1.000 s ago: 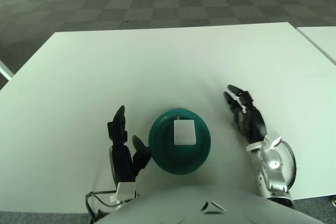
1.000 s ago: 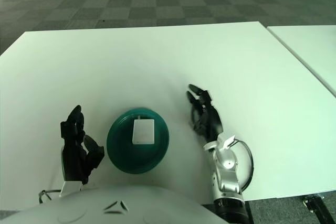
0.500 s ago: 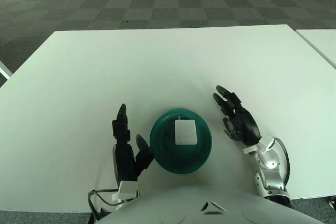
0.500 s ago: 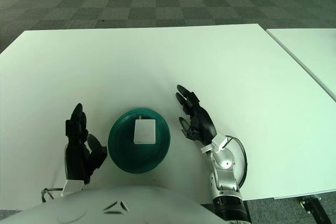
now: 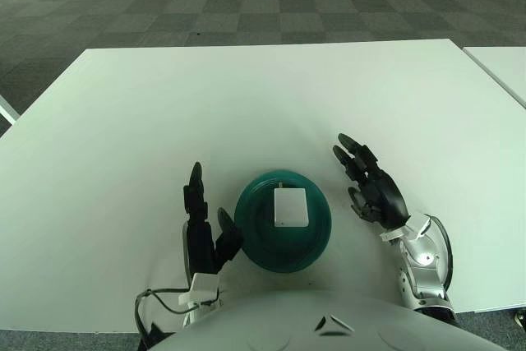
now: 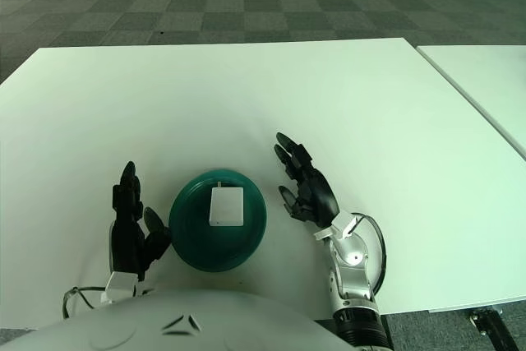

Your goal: Put the charger into the plate.

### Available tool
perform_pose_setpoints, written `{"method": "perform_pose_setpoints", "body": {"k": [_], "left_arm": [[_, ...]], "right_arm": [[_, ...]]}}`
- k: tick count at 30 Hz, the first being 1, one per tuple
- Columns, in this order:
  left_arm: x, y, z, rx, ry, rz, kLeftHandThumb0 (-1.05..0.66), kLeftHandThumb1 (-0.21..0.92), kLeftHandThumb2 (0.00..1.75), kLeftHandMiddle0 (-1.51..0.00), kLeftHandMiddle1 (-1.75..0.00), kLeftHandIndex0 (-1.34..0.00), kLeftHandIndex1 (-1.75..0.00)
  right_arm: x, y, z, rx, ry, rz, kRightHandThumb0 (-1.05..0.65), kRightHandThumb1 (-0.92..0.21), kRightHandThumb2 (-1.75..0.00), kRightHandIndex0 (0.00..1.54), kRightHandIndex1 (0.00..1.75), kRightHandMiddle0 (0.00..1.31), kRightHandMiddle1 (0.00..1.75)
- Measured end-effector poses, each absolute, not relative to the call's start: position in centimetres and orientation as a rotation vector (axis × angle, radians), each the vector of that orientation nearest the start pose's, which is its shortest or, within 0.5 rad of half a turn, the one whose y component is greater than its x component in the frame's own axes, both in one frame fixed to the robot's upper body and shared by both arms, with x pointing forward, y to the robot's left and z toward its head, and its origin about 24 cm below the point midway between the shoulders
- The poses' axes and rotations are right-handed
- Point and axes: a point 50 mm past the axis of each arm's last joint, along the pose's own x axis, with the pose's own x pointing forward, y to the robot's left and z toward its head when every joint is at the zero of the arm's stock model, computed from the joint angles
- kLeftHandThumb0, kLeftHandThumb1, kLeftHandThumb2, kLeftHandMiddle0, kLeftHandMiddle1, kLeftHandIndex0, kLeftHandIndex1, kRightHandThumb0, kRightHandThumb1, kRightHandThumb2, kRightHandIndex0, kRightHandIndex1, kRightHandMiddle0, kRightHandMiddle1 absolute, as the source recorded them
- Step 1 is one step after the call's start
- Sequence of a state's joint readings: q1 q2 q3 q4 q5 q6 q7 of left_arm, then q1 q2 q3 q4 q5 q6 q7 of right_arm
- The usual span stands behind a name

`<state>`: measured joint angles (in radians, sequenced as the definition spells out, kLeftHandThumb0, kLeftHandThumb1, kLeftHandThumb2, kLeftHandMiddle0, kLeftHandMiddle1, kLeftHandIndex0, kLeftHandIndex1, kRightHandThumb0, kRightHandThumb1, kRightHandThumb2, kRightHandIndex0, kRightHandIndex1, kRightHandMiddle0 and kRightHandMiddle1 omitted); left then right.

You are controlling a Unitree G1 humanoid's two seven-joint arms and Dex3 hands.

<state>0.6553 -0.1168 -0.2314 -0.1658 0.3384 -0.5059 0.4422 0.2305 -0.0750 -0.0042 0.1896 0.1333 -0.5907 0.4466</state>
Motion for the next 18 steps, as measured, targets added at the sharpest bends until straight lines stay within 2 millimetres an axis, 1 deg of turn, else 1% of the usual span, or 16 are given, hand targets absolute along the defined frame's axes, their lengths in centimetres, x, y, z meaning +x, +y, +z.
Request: {"method": "perform_pose_setpoints", "body": {"k": [3,8,18], "left_arm": [[12.4,12.8,1.8,0.119,-0.101,0.355,-0.95,0.92,1.13,-0.16,-0.02,0.0,-0.44],[13.6,14.2,0.9,0.139,-0.084,0.376,-0.94,0.92,1.14,-0.17,-0.02,0.0,-0.49],[14.4,16.3,0.5,0.17,-0.075,0.386,-0.9,0.92,1.11,-0.19,-0.03,0.0,-0.54]], "right_arm": [[18.8,-16.2,0.7,-0.009,-0.186,0.332,-0.94,-0.92,-0.45,0.13,0.01,0.0,0.33],[18.9,-16.3,0.7,-0.009,-0.187,0.322,-0.94,-0.92,-0.47,0.13,0.01,0.0,0.34],[19.0,-16.3,0.6,0.002,-0.173,0.29,-0.9,-0.92,-0.47,0.12,0.0,0.0,0.34]]}}
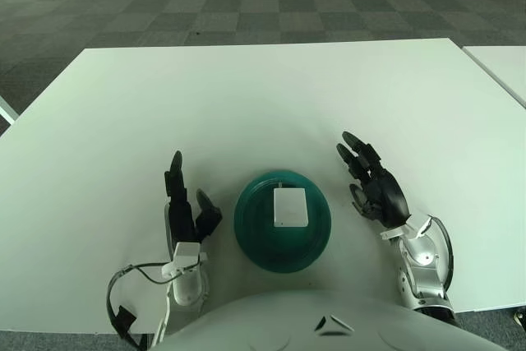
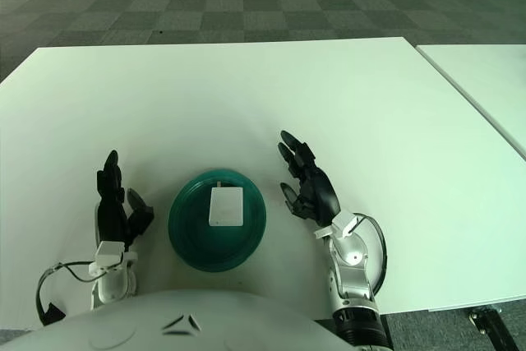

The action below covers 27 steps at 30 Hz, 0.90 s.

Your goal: Put the charger into the plate.

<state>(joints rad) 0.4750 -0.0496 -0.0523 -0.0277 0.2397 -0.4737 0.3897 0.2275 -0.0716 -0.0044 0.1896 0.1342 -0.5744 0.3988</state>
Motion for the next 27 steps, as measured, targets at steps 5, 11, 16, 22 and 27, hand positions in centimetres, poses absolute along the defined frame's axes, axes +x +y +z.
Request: {"method": "perform_pose_setpoints", "body": {"k": [5,11,16,22,27], "left_arm": [[15.3,17.0,0.3,0.142,-0.053,0.362,-0.89,0.92,1.09,-0.21,-0.03,0.0,-0.54],[16.1,17.3,-0.1,0.114,-0.029,0.327,-0.88,0.92,1.1,-0.22,-0.04,0.0,-0.55],[16.1,17.3,-0.3,0.105,-0.02,0.311,-0.87,0.92,1.11,-0.24,-0.04,0.0,-0.54],[16.1,17.2,-0.4,0.08,-0.015,0.304,-0.87,0.92,1.11,-0.25,-0.04,0.0,-0.56],[16.1,17.1,-0.4,0.074,-0.016,0.292,-0.89,0.92,1.1,-0.25,-0.04,0.0,-0.59]], "right_arm": [[19.2,-16.2,0.5,0.015,-0.153,0.298,-0.89,-0.92,-0.46,0.12,0.0,0.0,0.34],[19.6,-15.6,0.2,0.068,-0.127,0.291,-0.87,-0.92,-0.44,0.11,0.0,0.0,0.34],[19.8,-15.0,0.2,0.124,-0.118,0.276,-0.87,-0.92,-0.45,0.1,0.0,0.0,0.33],[20.0,-14.8,0.2,0.126,-0.113,0.251,-0.89,-0.92,-0.49,0.1,0.0,0.0,0.37],[20.2,-14.6,0.2,0.117,-0.115,0.237,-0.89,-0.92,-0.51,0.11,0.01,0.0,0.43]]}}
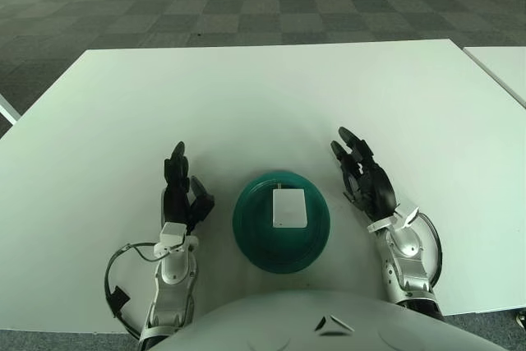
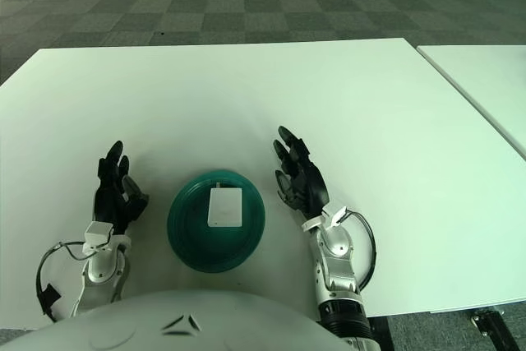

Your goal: Put the charger into the plate.

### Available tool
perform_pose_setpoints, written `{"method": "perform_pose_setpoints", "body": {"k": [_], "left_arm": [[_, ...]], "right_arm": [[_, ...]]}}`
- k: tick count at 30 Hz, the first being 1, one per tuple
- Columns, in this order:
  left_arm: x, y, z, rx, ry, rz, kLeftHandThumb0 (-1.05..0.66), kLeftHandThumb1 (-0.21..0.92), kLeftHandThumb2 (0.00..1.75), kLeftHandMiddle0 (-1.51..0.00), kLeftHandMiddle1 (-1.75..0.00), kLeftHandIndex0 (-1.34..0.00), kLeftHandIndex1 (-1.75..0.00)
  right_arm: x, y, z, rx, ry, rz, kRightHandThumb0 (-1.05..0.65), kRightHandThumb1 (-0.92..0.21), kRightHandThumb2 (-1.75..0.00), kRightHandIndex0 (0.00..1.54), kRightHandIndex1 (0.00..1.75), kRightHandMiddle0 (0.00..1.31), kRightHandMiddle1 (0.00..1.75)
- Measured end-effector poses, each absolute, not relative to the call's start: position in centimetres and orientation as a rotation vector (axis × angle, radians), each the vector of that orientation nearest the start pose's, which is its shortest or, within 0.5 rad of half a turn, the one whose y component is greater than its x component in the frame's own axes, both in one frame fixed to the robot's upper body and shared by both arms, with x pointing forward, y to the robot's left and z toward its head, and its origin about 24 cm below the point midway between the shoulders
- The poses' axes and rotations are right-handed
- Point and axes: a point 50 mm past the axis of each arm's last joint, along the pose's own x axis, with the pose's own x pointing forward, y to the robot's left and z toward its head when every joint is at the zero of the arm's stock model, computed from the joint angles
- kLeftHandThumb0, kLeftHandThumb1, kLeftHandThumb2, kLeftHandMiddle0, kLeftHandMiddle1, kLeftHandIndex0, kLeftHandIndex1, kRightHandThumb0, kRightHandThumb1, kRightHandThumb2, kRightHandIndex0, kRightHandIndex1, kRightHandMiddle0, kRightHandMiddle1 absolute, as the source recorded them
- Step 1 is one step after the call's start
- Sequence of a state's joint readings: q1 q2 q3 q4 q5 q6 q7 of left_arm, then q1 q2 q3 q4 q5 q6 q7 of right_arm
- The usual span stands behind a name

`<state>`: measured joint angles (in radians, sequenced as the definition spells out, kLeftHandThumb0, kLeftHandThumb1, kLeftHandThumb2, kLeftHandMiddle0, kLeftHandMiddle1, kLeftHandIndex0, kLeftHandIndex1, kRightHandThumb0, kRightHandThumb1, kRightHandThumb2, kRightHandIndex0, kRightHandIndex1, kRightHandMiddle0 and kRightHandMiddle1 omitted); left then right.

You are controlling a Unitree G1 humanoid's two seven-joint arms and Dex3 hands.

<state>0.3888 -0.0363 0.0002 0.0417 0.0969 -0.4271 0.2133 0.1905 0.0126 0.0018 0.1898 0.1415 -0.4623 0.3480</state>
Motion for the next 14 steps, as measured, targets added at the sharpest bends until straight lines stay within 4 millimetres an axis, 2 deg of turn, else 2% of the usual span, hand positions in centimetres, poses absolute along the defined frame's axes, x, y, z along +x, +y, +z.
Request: {"method": "perform_pose_setpoints", "body": {"k": [8,14], "left_arm": [[16.12,16.99,-0.35,0.053,-0.036,0.251,-0.92,0.92,1.1,-0.28,-0.04,0.0,-0.67],[16.1,16.88,-0.33,0.006,-0.065,0.208,-0.92,0.92,1.1,-0.31,-0.05,0.0,-0.81]], "right_arm": [[20.42,-14.46,0.29,0.108,-0.115,0.213,-0.9,-0.92,-0.58,0.12,0.01,0.0,0.49],[20.57,-14.39,0.25,0.096,-0.113,0.207,-0.92,-0.92,-0.58,0.12,0.01,0.0,0.52]]}}
